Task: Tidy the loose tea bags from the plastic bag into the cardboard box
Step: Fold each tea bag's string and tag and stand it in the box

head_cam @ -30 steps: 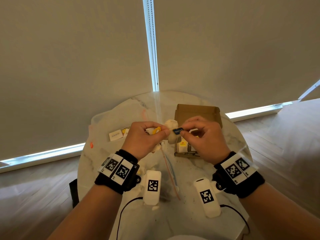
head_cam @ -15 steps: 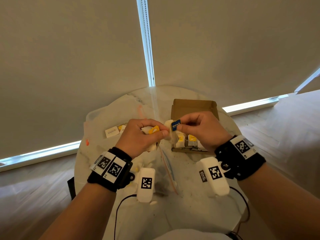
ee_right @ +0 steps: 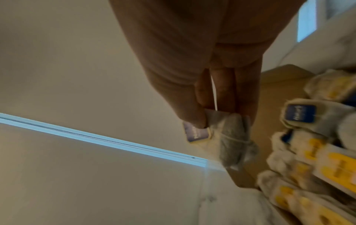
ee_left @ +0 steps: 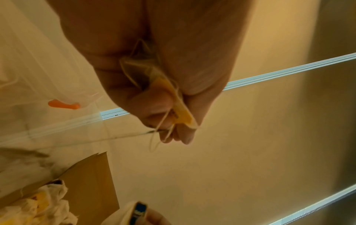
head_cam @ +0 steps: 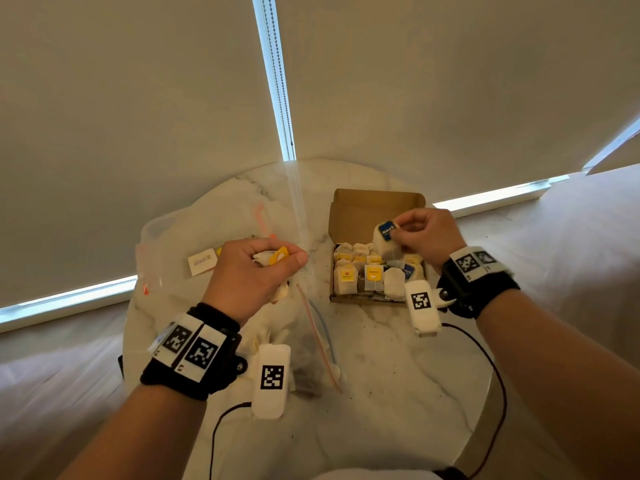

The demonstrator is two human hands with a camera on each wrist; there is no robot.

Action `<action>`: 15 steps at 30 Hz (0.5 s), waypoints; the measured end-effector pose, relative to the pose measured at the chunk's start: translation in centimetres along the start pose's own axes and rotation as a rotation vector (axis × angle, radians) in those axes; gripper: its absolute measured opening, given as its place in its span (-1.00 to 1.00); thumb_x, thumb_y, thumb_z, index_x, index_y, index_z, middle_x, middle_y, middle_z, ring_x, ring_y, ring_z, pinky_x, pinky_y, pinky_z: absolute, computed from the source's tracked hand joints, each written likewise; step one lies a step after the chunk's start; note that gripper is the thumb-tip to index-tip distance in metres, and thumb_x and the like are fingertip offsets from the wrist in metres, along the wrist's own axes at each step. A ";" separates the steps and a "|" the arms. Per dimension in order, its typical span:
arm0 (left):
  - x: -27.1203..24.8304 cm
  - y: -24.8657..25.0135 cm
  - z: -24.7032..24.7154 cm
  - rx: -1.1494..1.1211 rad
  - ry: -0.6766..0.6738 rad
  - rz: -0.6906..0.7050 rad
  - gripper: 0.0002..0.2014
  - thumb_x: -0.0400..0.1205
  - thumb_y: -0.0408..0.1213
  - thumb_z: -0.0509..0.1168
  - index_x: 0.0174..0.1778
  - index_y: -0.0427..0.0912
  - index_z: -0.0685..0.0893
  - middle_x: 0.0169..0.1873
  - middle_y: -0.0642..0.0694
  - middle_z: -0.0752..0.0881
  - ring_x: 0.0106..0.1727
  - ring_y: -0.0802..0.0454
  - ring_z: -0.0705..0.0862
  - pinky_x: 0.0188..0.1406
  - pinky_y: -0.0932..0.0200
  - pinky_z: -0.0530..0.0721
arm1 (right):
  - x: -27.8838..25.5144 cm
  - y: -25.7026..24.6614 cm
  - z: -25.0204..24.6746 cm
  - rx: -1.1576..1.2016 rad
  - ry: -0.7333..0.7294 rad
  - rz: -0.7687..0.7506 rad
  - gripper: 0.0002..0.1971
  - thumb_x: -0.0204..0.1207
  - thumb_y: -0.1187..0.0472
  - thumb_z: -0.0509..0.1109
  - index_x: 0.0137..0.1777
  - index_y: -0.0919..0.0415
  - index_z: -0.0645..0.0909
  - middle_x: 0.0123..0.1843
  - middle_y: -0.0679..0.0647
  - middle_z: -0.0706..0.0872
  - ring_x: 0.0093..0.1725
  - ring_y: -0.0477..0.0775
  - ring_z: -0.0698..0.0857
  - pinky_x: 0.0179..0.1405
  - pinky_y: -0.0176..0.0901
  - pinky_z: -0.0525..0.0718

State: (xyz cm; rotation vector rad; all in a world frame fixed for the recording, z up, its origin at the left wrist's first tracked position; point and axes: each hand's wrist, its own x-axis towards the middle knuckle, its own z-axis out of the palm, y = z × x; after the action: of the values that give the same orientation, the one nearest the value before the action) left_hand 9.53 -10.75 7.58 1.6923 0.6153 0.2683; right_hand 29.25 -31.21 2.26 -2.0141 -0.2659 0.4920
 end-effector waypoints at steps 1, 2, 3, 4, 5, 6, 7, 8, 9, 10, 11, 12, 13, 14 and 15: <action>0.1 -0.1 0.1 -0.001 -0.007 -0.007 -0.85 0.48 -0.29 0.58 -0.35 0.07 0.87 -0.51 0.12 0.72 -0.34 0.18 0.61 -0.07 0.12 0.52 | 0.5 0.9 0.7 -0.036 -0.016 0.034 -0.83 0.44 0.35 0.56 -0.14 0.07 0.69 -0.10 0.15 0.82 -0.08 0.16 0.82 -0.08 0.10 0.83; 0.2 -0.2 0.1 -0.003 -0.011 -0.010 -0.83 0.49 -0.30 0.57 -0.37 0.05 0.86 -0.57 0.10 0.67 -0.46 0.19 0.58 -0.19 0.20 0.52 | 0.9 1.7 1.5 -0.064 -0.029 0.071 -0.83 0.43 0.34 0.58 -0.15 0.07 0.69 -0.11 0.15 0.82 -0.08 0.16 0.81 -0.09 0.08 0.83; 0.2 -0.3 0.2 -0.007 -0.012 -0.014 -0.82 0.50 -0.31 0.56 -0.38 0.04 0.85 -0.59 0.06 0.64 -0.55 0.14 0.55 -0.35 0.27 0.51 | 1.4 2.5 2.2 -0.093 -0.033 0.110 -0.83 0.40 0.32 0.60 -0.18 0.07 0.69 -0.13 0.12 0.81 -0.10 0.14 0.80 -0.13 0.03 0.82; 0.3 -0.3 0.2 -0.013 -0.008 -0.021 -0.82 0.49 -0.31 0.56 -0.39 0.04 0.85 -0.60 0.01 0.63 -0.59 0.08 0.52 -0.52 0.27 0.47 | 2.0 3.2 2.8 -0.134 -0.027 0.154 -0.82 0.37 0.29 0.63 -0.20 0.06 0.68 -0.15 0.07 0.79 -0.13 0.10 0.79 -0.19 -0.04 0.80; 0.4 -0.3 0.3 -0.017 -0.005 -0.031 -0.84 0.49 -0.29 0.57 -0.39 0.03 0.84 -0.59 -0.03 0.62 -0.60 0.02 0.50 -0.61 0.28 0.44 | 2.5 3.9 3.3 -0.189 -0.017 0.200 -0.80 0.35 0.25 0.65 -0.21 0.04 0.67 -0.16 0.02 0.77 -0.14 0.05 0.76 -0.22 -0.10 0.75; 0.5 -0.4 0.3 -0.020 -0.002 -0.040 -0.87 0.48 -0.27 0.57 -0.38 0.01 0.84 -0.57 -0.06 0.63 -0.59 -0.04 0.50 -0.65 0.28 0.42 | 3.1 4.5 3.7 -0.241 -0.006 0.237 -0.79 0.33 0.22 0.66 -0.23 0.01 0.65 -0.15 -0.01 0.75 -0.14 0.02 0.74 -0.21 -0.12 0.73; 0.5 -0.4 0.3 -0.023 -0.002 -0.050 -0.90 0.47 -0.25 0.57 -0.35 -0.02 0.85 -0.55 -0.10 0.63 -0.57 -0.09 0.50 -0.66 0.29 0.41 | 3.7 5.1 4.0 -0.290 0.004 0.259 -0.78 0.33 0.20 0.66 -0.25 -0.01 0.64 -0.13 -0.01 0.75 -0.11 0.02 0.74 -0.16 -0.11 0.73; 0.6 -0.5 0.3 -0.022 -0.003 -0.057 -0.92 0.46 -0.24 0.57 -0.34 -0.05 0.85 -0.55 -0.13 0.62 -0.56 -0.11 0.50 -0.66 0.29 0.41 | 4.4 5.7 4.2 -0.331 0.018 0.264 -0.77 0.34 0.20 0.66 -0.28 -0.02 0.62 -0.10 0.00 0.75 -0.07 0.04 0.75 -0.10 -0.09 0.73; 0.7 -0.6 0.3 -0.018 -0.006 -0.065 -0.93 0.46 -0.24 0.57 -0.33 -0.06 0.85 -0.57 -0.14 0.62 -0.56 -0.11 0.50 -0.67 0.30 0.40 | 5.0 6.1 4.4 -0.376 0.033 0.256 -0.76 0.35 0.21 0.64 -0.31 -0.03 0.61 -0.07 0.01 0.77 -0.03 0.06 0.75 -0.07 -0.11 0.72; 0.7 -0.7 0.3 -0.016 -0.010 -0.070 -0.93 0.47 -0.25 0.56 -0.33 -0.06 0.85 -0.59 -0.14 0.61 -0.57 -0.08 0.49 -0.68 0.30 0.40 | 5.4 6.3 4.7 -0.422 0.046 0.240 -0.75 0.38 0.23 0.62 -0.35 -0.03 0.60 -0.06 0.02 0.77 0.00 0.07 0.74 -0.06 -0.12 0.69; 0.8 -0.8 0.3 -0.019 -0.016 -0.075 -0.93 0.47 -0.26 0.56 -0.33 -0.06 0.85 -0.61 -0.11 0.62 -0.57 0.01 0.48 -0.68 0.32 0.40 | 5.8 6.6 4.9 -0.476 0.052 0.225 -0.73 0.40 0.24 0.60 -0.38 -0.03 0.60 -0.06 0.02 0.78 0.03 0.08 0.73 -0.03 -0.11 0.69; 0.8 -1.0 0.4 -0.025 -0.022 -0.078 -0.93 0.48 -0.28 0.55 -0.32 -0.08 0.84 -0.61 -0.05 0.64 -0.54 0.17 0.43 -0.68 0.33 0.40 | 6.1 6.8 5.1 -0.538 0.040 0.208 -0.75 0.44 0.24 0.58 -0.37 -0.03 0.63 -0.06 0.03 0.78 0.04 0.09 0.73 0.02 -0.07 0.71; 0.8 -1.1 0.4 -0.026 -0.027 -0.086 -0.93 0.49 -0.30 0.55 -0.30 -0.10 0.84 -0.62 0.02 0.66 -0.55 0.28 0.45 -0.67 0.36 0.41 | 6.2 6.9 5.3 -0.609 0.018 0.197 -0.82 0.47 0.23 0.55 -0.32 0.01 0.69 -0.05 0.05 0.78 0.04 0.10 0.73 0.06 -0.05 0.72; 0.9 -1.3 0.5 -0.030 -0.030 -0.089 -0.94 0.50 -0.31 0.54 -0.29 -0.12 0.84 -0.62 0.07 0.66 -0.32 0.39 0.23 -0.66 0.38 0.42 | 6.3 7.0 5.5 -0.668 0.002 0.189 -0.90 0.51 0.21 0.51 -0.24 0.10 0.75 -0.05 0.09 0.79 0.02 0.12 0.73 0.04 -0.05 0.72; 1.0 -1.4 0.5 -0.038 -0.031 -0.092 -0.95 0.50 -0.30 0.54 -0.27 -0.15 0.83 -0.62 0.08 0.66 -0.02 0.19 0.35 -0.66 0.38 0.41 | 6.3 7.1 5.6 -0.696 0.013 0.190 -0.89 0.54 0.19 0.48 -0.15 0.19 0.78 -0.06 0.15 0.79 -0.03 0.14 0.73 -0.04 -0.07 0.71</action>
State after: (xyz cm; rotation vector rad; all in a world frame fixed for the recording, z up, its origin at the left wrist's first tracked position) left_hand 10.25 -10.54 5.97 1.6244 0.6595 0.1864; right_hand 32.24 -27.67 -7.79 -2.7377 -0.2611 0.5528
